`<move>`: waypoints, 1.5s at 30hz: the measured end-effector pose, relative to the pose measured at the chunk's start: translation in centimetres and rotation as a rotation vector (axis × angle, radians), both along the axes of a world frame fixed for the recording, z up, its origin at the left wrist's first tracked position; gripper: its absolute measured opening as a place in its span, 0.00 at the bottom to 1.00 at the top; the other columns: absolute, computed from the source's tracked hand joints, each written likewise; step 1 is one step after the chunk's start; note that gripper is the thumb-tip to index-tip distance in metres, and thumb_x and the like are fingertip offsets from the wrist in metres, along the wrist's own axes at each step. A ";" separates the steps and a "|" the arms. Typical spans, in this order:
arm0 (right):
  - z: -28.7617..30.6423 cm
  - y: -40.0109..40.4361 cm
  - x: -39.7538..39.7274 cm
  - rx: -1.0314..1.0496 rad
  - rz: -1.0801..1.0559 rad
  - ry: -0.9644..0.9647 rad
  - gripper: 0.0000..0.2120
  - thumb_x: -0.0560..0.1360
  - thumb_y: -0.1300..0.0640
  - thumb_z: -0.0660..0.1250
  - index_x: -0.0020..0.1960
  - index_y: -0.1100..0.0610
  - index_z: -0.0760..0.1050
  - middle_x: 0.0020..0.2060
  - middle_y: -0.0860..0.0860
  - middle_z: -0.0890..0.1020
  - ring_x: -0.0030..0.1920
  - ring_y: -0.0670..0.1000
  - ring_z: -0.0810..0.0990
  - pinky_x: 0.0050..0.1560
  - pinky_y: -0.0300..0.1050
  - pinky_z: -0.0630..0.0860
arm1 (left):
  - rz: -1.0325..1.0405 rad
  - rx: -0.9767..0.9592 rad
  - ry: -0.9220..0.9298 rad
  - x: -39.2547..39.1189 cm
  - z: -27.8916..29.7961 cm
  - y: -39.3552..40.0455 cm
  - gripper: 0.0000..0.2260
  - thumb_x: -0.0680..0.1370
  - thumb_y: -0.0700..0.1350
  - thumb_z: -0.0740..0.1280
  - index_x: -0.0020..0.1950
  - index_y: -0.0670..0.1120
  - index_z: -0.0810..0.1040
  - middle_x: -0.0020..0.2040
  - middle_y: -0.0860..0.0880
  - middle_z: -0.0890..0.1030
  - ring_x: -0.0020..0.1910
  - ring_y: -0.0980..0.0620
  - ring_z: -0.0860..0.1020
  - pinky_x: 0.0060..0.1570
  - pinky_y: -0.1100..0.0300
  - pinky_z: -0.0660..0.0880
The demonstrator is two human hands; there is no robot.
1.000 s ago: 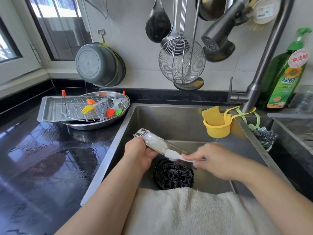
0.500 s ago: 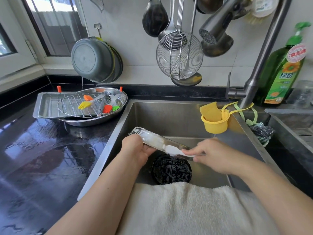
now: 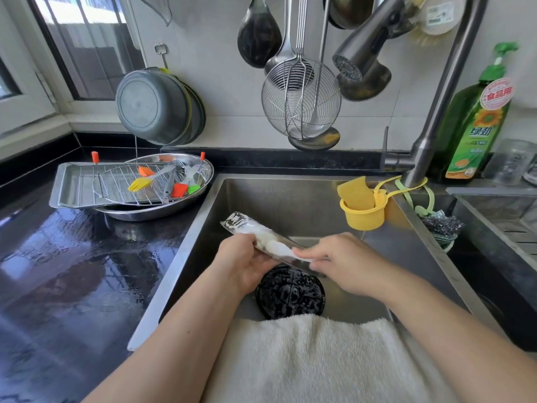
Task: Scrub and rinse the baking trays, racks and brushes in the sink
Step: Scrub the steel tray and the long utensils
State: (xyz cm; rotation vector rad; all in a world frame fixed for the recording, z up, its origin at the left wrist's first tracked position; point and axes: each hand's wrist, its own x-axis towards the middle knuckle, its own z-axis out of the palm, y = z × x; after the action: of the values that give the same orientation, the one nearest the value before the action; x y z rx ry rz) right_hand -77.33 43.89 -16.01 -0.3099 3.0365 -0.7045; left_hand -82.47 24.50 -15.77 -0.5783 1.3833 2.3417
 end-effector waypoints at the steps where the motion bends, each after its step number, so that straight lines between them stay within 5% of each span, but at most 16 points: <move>1: 0.2 -0.5 -0.3 0.005 -0.008 0.042 0.20 0.82 0.53 0.65 0.68 0.32 0.73 0.35 0.37 0.67 0.47 0.46 0.71 0.48 0.43 0.68 | -0.003 0.002 -0.004 0.0 -0.1 -0.1 0.11 0.86 0.34 0.53 0.53 0.34 0.75 0.49 0.32 0.83 0.42 0.36 0.84 0.36 0.42 0.80; 6: 0.0 1.4 0.1 0.031 -0.097 -0.031 0.20 0.82 0.52 0.65 0.68 0.30 0.72 0.49 0.44 0.83 0.53 0.52 0.80 0.54 0.49 0.77 | -0.007 0.019 -0.013 -0.5 0.1 -0.9 0.13 0.85 0.33 0.50 0.51 0.36 0.73 0.47 0.34 0.82 0.42 0.35 0.83 0.42 0.37 0.78; 9: 0.0 0.2 -0.1 0.039 -0.061 0.008 0.21 0.82 0.52 0.64 0.69 0.30 0.71 0.40 0.46 0.79 0.45 0.54 0.80 0.48 0.52 0.77 | -0.017 -0.012 -0.003 0.0 0.1 -0.1 0.12 0.84 0.32 0.52 0.53 0.38 0.76 0.45 0.36 0.84 0.36 0.38 0.85 0.35 0.40 0.80; 15: -0.1 -0.2 0.6 0.047 0.028 0.005 0.21 0.82 0.52 0.66 0.68 0.29 0.71 0.36 0.41 0.74 0.39 0.43 0.74 0.44 0.42 0.73 | 0.048 0.034 -0.008 -0.3 0.1 -0.8 0.13 0.85 0.32 0.50 0.49 0.33 0.73 0.46 0.33 0.81 0.43 0.35 0.82 0.42 0.39 0.78; 22: 0.2 0.3 0.6 0.047 0.028 0.007 0.22 0.82 0.52 0.65 0.68 0.27 0.70 0.37 0.42 0.73 0.41 0.44 0.74 0.45 0.46 0.74 | 0.059 0.158 0.056 -0.7 0.0 -0.7 0.13 0.86 0.35 0.57 0.69 0.32 0.71 0.56 0.34 0.82 0.54 0.39 0.84 0.43 0.48 0.83; 27: 0.5 -0.1 -0.2 0.035 -0.010 0.066 0.21 0.83 0.53 0.65 0.69 0.30 0.72 0.36 0.40 0.70 0.38 0.40 0.70 0.39 0.33 0.66 | 0.018 0.055 0.030 -0.3 -0.1 -0.2 0.12 0.88 0.39 0.56 0.58 0.32 0.75 0.47 0.33 0.84 0.38 0.38 0.86 0.31 0.46 0.83; 31: 0.3 0.8 0.8 0.033 -0.015 -0.017 0.21 0.82 0.52 0.66 0.68 0.29 0.72 0.36 0.39 0.71 0.39 0.40 0.72 0.40 0.35 0.68 | 0.055 0.106 0.044 -0.7 0.1 -1.0 0.09 0.86 0.37 0.56 0.56 0.34 0.75 0.50 0.35 0.83 0.46 0.37 0.84 0.45 0.43 0.82; 36: 0.3 -0.7 -0.4 0.053 0.021 0.053 0.21 0.82 0.53 0.65 0.68 0.29 0.72 0.38 0.43 0.74 0.44 0.48 0.76 0.45 0.48 0.74 | -0.035 0.045 0.048 -0.1 -0.1 -0.3 0.14 0.86 0.42 0.57 0.60 0.35 0.78 0.51 0.36 0.86 0.46 0.37 0.86 0.42 0.45 0.84; 41: 0.4 1.2 1.1 0.034 0.016 -0.091 0.20 0.82 0.54 0.67 0.67 0.32 0.73 0.34 0.36 0.67 0.39 0.34 0.69 0.41 0.30 0.66 | 0.061 0.088 0.070 -0.5 0.2 -1.3 0.11 0.84 0.36 0.57 0.56 0.35 0.78 0.42 0.39 0.86 0.39 0.41 0.86 0.42 0.45 0.83; 45: 0.5 -0.5 0.3 0.021 0.038 0.032 0.21 0.82 0.53 0.66 0.68 0.30 0.72 0.36 0.39 0.71 0.43 0.45 0.75 0.40 0.41 0.68 | 0.005 0.022 0.044 0.0 0.1 -0.3 0.12 0.87 0.39 0.57 0.61 0.34 0.76 0.46 0.36 0.86 0.41 0.39 0.87 0.34 0.48 0.83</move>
State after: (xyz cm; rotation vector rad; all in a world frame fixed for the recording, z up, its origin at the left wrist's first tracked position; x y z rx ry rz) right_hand -77.04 43.34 -15.49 -0.3807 3.0574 -0.6711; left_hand -82.47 24.17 -15.65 -0.5273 1.3745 2.3844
